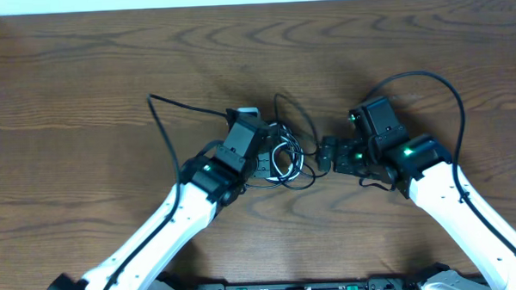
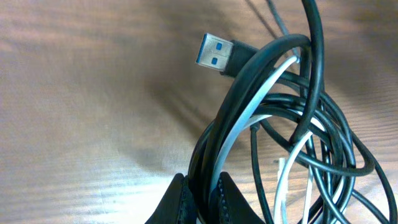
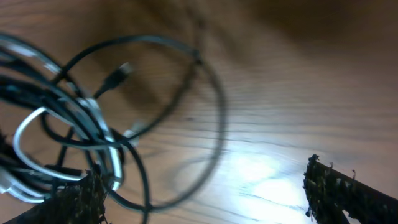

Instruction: Untangle cables

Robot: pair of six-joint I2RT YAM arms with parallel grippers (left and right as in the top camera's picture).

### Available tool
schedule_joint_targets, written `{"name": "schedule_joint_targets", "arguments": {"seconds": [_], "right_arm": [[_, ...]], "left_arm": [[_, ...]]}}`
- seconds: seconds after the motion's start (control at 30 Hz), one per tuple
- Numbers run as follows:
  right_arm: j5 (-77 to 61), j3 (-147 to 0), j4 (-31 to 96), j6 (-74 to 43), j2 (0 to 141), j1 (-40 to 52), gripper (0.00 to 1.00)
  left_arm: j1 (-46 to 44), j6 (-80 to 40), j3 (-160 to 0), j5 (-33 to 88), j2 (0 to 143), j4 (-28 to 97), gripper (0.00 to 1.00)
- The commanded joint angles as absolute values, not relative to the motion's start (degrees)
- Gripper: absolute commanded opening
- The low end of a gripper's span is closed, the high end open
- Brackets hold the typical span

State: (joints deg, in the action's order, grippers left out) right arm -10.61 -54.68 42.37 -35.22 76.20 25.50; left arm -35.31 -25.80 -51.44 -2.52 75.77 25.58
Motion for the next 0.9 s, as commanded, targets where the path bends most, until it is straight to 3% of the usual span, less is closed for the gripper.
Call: {"name": "schedule_joint_targets", "arguments": {"seconds": [0.0,0.47,0.63,0.87], "right_arm": [[-15.42,-54.63,40.86,-32.08,75.66,26.55,0.99],[-21.39,-54.61,34.7,-27.94,75.66,26.74,0.98],[-21.37,-54.61,34.68,-30.44,75.66,26.72,0.87],[-19.53,-54.61,35.83,-33.43,75.85,26.72,0.85]], "left_arm": [[-35.05,-20.62,-51.53,-3.51,72.86,25.61,0.07],[-35.05,-15.27,-51.53,-3.07,65.84,22.92,0.07],[-35.05,-15.25,-51.53,-1.74,63.44,21.39,0.07],[-34.98,-14.15,-51.53,-2.17,60.12,19.09,0.07]]}}
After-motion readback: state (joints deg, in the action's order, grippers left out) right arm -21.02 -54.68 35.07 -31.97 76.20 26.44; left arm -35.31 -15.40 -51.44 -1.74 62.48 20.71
